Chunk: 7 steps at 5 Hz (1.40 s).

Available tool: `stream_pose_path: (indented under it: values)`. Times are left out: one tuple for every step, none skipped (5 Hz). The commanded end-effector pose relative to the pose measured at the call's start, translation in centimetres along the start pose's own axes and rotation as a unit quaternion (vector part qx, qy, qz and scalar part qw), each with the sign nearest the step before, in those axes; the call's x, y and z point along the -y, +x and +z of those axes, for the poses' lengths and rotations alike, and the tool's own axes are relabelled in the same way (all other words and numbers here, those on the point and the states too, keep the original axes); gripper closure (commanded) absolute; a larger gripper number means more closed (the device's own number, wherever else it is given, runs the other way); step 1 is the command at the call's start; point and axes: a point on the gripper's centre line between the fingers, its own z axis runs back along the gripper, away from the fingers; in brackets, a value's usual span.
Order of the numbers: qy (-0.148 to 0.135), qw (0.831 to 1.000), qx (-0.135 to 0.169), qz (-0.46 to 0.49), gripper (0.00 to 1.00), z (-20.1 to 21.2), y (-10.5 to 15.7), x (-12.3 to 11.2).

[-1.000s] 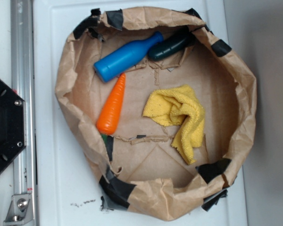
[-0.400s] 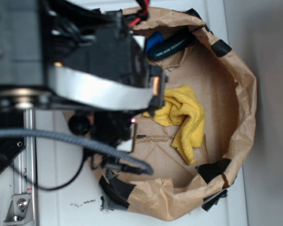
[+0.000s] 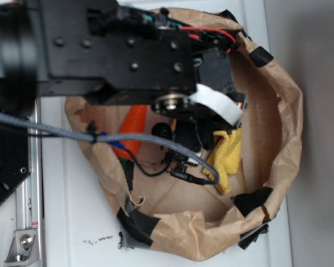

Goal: Grab the yellow cloth.

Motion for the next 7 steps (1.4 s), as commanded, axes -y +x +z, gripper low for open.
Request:
stream_pose_path:
  values:
    - [-0.02, 0.997, 0.003, -0.07, 0.0, -4.3, 3.2, 2.4]
    - [0.005, 0.997, -0.034, -0.071, 1.0, -6.3, 3.8, 2.7]
    - [0.018, 0.998, -0.026, -0.052, 1.0, -4.9, 4.4, 1.7]
    - [0.059, 0.997, -0.025, 0.043, 1.0, -1.2, 3.9, 1.1]
    - [0.015, 0.983, -0.04, 0.177, 1.0, 4.3, 3.0, 1.4]
    - [0.025, 0.969, -0.062, 0.236, 1.0, 9.2, 2.3, 2.0]
    - [0.02, 0.95, -0.098, 0.296, 1.0, 10.5, 0.9, 2.4]
